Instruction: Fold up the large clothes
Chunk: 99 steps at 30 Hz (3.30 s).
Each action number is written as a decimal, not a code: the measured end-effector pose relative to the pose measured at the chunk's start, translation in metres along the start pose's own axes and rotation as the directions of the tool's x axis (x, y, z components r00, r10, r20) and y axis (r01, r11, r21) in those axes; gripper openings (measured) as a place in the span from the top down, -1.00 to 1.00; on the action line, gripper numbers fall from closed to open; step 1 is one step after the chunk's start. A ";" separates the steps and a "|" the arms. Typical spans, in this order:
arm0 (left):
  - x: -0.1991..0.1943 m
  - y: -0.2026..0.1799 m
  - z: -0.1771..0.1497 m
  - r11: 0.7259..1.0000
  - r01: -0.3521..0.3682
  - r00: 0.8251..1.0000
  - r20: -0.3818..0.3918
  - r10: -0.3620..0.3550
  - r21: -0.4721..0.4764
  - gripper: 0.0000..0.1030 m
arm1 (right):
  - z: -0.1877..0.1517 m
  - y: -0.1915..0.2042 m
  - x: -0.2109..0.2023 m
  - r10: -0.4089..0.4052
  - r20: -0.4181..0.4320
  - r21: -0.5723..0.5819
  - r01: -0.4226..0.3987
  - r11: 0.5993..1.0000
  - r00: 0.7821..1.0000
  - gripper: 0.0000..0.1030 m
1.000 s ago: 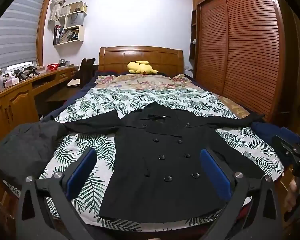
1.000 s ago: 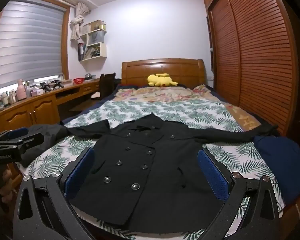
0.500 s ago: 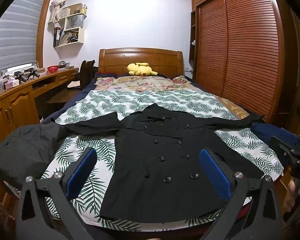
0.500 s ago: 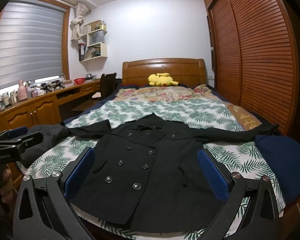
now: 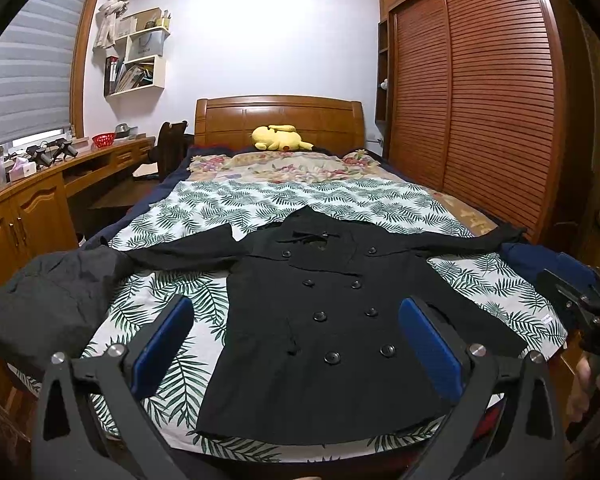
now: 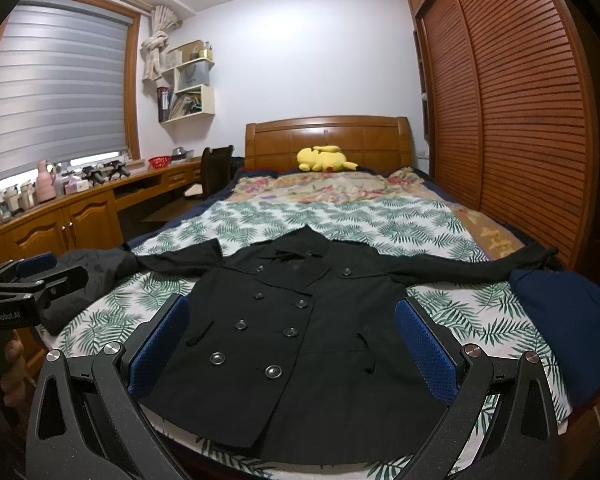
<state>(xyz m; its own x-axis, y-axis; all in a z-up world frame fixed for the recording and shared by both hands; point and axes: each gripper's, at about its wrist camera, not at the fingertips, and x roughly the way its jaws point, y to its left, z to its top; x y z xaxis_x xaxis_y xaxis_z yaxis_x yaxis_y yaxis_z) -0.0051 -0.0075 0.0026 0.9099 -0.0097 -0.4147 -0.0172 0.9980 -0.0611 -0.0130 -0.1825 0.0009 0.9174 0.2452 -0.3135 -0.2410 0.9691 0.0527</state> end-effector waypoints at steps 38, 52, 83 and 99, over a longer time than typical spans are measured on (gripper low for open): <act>-0.001 -0.003 0.001 1.000 0.000 1.000 0.005 0.000 0.001 -1.00 | -0.002 -0.001 -0.007 0.004 -0.004 0.006 -0.004 1.000 1.000 -1.00; 0.034 0.004 -0.010 1.000 -0.021 0.999 -0.041 0.022 0.020 -1.00 | -0.015 0.027 0.021 0.038 -0.055 -0.025 -0.039 0.999 0.998 -1.00; 0.173 0.086 -0.025 0.989 -0.146 0.970 -0.192 0.150 0.032 -1.00 | 0.002 0.044 0.197 0.191 -0.117 -0.073 -0.200 0.977 0.975 -1.00; 0.268 0.173 -0.010 0.989 -0.146 0.937 -0.325 0.128 -0.032 -1.00 | -0.049 0.064 0.309 0.183 -0.290 -0.135 -0.229 0.964 0.939 -1.00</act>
<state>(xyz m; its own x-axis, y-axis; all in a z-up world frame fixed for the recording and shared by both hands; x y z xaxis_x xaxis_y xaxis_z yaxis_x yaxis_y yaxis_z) 0.2320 0.1616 -0.1281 0.7159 0.0979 -0.6913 -0.1629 0.9862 -0.0290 0.2394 -0.0461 -0.1392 0.7257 0.3998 -0.5600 -0.4855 0.8742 -0.0049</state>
